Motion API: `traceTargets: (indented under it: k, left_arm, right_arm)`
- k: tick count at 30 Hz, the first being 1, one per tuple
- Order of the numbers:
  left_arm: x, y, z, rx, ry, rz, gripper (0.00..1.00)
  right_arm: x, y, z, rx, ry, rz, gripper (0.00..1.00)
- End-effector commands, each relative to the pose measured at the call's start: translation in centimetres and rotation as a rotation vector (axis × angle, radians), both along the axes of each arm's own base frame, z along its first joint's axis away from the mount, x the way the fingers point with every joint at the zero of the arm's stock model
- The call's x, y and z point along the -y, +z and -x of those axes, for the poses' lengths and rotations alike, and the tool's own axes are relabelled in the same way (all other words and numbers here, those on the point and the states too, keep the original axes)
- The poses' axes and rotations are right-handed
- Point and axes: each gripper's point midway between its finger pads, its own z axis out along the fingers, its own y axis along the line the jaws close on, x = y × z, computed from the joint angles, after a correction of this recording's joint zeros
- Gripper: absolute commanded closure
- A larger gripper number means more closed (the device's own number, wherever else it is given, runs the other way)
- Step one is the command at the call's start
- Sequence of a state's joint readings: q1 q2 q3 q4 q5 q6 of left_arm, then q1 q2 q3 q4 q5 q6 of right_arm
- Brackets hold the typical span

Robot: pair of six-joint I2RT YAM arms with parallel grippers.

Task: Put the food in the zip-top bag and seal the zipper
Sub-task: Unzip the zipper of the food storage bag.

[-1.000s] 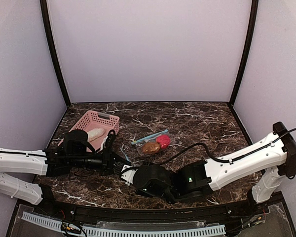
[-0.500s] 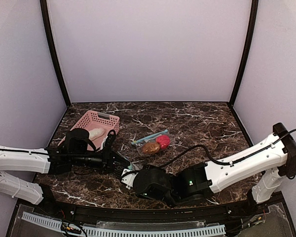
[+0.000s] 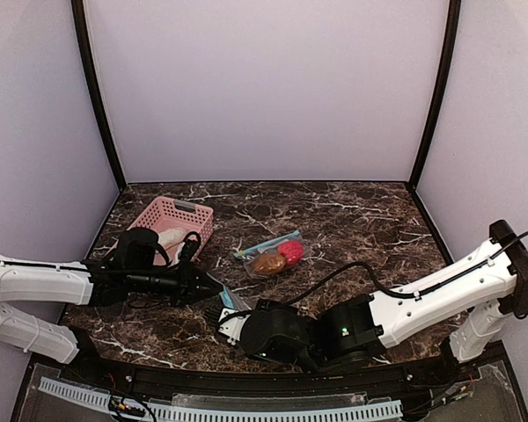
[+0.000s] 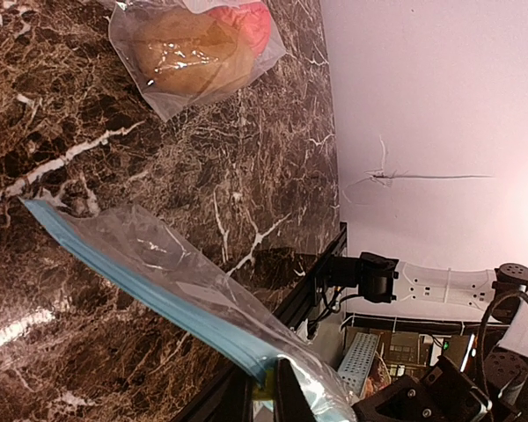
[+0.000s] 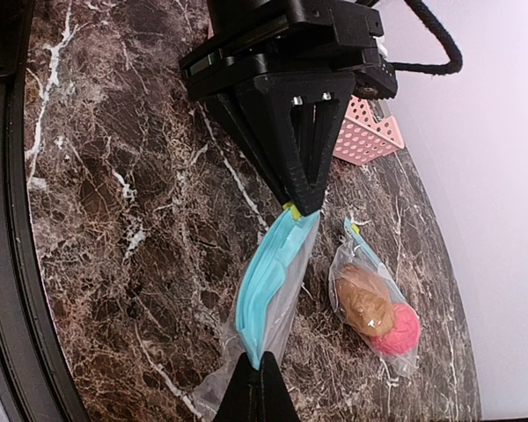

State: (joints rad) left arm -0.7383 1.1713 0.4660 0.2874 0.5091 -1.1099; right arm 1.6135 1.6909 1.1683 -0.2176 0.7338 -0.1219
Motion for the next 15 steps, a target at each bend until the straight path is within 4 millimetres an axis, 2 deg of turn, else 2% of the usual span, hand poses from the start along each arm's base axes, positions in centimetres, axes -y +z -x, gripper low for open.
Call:
traceTargets:
  k: [1, 15]
  left_arm:
    - [-2.5, -2.8, -1.8, -0.010, 0.101, -0.097, 0.99]
    - [-4.2, -3.5, -3.6, -0.021, 0.139, -0.109, 0.99]
  right_arm:
    - [0.5, 1.6, 1.8, -0.023, 0.031, -0.049, 1.00]
    - [1.2, 1.4, 2.1, -0.028, 0.022, -0.039, 1.00]
